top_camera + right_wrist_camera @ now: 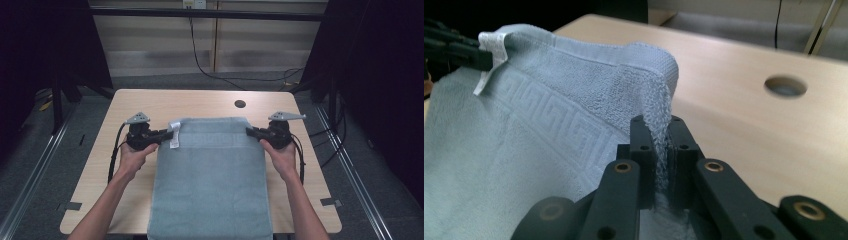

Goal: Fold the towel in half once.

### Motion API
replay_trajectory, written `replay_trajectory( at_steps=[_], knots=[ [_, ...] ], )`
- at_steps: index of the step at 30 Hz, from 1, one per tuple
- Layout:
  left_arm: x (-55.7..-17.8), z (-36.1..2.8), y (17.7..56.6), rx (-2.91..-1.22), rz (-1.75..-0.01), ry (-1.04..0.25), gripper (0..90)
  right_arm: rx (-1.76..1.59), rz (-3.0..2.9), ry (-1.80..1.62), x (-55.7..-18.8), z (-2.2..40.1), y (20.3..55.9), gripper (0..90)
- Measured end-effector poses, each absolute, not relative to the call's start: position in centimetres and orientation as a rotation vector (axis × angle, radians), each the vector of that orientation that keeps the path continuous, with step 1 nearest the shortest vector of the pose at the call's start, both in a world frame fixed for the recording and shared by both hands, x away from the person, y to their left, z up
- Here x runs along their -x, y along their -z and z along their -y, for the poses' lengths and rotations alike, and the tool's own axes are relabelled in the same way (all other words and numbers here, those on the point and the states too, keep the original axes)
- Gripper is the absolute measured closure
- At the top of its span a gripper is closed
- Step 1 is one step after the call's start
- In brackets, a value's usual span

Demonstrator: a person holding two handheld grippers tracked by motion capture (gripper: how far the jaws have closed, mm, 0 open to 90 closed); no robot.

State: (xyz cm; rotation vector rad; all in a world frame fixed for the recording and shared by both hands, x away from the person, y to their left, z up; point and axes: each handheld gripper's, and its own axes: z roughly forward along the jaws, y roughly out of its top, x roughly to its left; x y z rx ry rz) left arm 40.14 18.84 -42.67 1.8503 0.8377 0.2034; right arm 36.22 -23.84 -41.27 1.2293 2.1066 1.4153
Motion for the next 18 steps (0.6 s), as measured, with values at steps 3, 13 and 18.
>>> replay_trajectory(
  at_steps=[3,13,18],
  knots=[
    [-41.3,-19.2,41.5,-1.805,-0.847,-0.203,77.2,-1.212,-2.088,-1.437,-37.5,23.9,39.5,84.7],
    [-43.9,-19.5,35.7,-1.754,-0.800,-0.308,77.5,-1.199,-2.016,-1.483,-41.3,23.8,35.7,84.8],
    [-44.8,-19.3,32.7,-1.680,-0.784,-0.338,77.6,-1.161,-1.939,-1.511,-42.0,23.9,32.2,84.9]
  ],
)
